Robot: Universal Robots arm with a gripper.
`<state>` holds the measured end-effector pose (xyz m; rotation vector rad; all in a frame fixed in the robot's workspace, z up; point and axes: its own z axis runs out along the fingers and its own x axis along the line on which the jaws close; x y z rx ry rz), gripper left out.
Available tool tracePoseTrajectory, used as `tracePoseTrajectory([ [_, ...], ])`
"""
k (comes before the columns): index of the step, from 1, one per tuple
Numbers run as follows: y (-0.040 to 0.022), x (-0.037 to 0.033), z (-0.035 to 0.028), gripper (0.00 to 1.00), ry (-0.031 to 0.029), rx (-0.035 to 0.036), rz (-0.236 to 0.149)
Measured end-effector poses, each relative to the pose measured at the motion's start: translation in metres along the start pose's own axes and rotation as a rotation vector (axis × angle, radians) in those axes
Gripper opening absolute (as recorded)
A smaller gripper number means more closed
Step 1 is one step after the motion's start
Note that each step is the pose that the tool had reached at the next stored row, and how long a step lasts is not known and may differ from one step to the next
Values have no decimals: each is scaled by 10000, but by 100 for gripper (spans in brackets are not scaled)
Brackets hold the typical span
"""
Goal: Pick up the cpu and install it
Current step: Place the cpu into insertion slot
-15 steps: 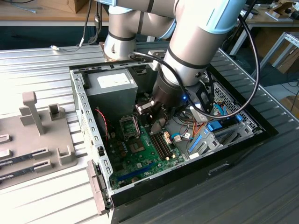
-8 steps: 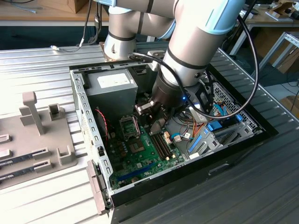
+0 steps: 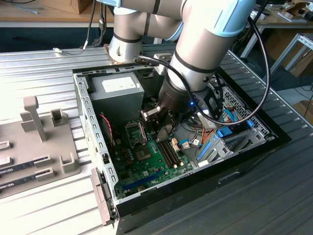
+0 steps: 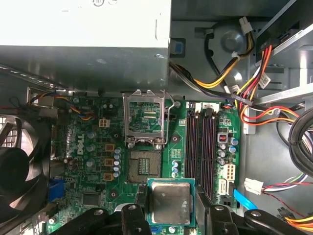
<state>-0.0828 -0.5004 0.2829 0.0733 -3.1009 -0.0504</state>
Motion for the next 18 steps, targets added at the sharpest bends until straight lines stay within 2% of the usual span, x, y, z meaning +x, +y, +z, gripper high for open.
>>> tracePoseTrajectory([
  [7,0,6,7,47,0,0,0],
  [9,1,39,37,47,0,0,0],
  [18,1,58,65,47,0,0,0],
])
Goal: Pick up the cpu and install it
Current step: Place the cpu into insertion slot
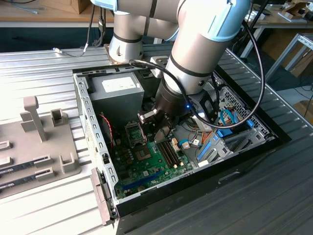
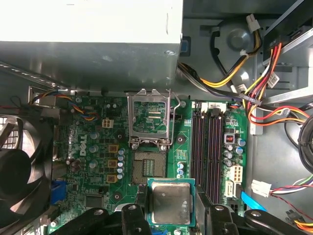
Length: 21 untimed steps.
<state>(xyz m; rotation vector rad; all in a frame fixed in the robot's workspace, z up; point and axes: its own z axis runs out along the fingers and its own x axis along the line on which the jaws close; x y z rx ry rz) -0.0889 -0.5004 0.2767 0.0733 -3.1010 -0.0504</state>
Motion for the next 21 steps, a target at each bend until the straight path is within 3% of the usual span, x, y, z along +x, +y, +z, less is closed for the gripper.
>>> tracePoseTrajectory([
  [21,-1,7,47,47,0,0,0],
])
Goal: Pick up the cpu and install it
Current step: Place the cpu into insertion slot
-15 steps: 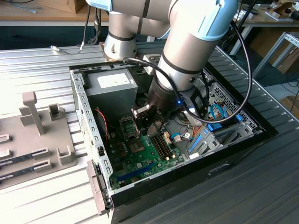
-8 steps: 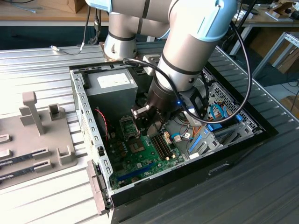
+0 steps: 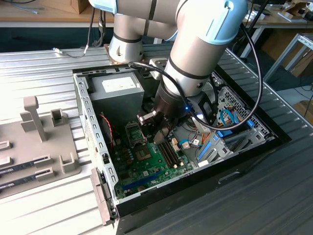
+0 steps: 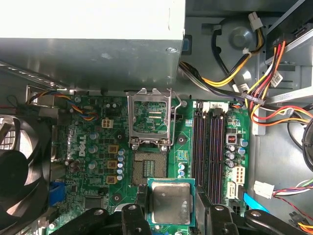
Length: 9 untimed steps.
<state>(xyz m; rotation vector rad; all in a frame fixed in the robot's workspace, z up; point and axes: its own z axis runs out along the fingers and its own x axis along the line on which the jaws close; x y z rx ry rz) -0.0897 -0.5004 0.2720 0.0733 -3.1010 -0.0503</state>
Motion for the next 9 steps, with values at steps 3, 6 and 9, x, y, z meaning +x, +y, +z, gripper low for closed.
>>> tracePoseTrajectory([
  [3,0,2,9,47,1,1,1],
  [6,0,3,14,47,0,0,0],
  [9,0,4,18,47,0,0,0],
])
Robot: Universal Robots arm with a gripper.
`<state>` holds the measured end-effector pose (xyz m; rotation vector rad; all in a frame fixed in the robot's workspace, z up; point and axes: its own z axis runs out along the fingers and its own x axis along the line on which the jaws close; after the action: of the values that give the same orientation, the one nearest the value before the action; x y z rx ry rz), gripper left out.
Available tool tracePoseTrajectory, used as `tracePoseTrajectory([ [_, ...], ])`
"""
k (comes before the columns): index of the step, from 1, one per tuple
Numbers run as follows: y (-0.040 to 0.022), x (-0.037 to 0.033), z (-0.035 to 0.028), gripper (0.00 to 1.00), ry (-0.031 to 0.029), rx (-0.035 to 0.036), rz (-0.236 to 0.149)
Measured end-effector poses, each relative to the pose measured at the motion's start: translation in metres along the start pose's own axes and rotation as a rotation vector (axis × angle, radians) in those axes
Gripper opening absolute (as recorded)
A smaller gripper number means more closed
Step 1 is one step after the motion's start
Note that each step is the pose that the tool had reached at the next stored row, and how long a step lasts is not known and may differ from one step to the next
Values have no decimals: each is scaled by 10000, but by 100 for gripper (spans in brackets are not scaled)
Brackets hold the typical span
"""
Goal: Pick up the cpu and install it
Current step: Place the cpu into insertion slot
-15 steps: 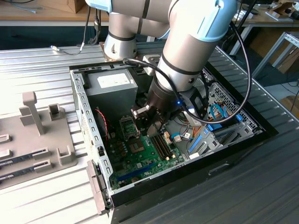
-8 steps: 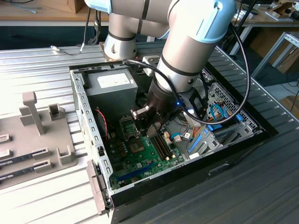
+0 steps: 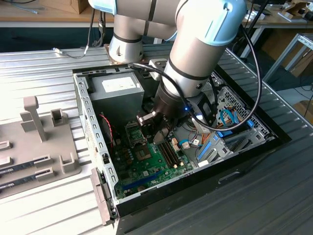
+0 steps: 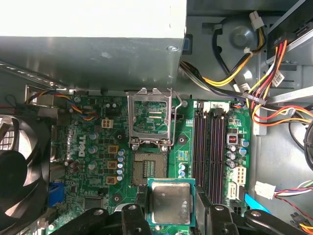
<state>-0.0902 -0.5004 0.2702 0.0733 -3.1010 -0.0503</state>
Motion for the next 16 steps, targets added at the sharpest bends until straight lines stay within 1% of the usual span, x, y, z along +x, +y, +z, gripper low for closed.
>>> tracePoseTrajectory([
  [9,0,3,19,47,0,0,0],
  [11,-1,15,51,47,0,0,0],
  [16,-1,27,68,47,0,0,1],
])
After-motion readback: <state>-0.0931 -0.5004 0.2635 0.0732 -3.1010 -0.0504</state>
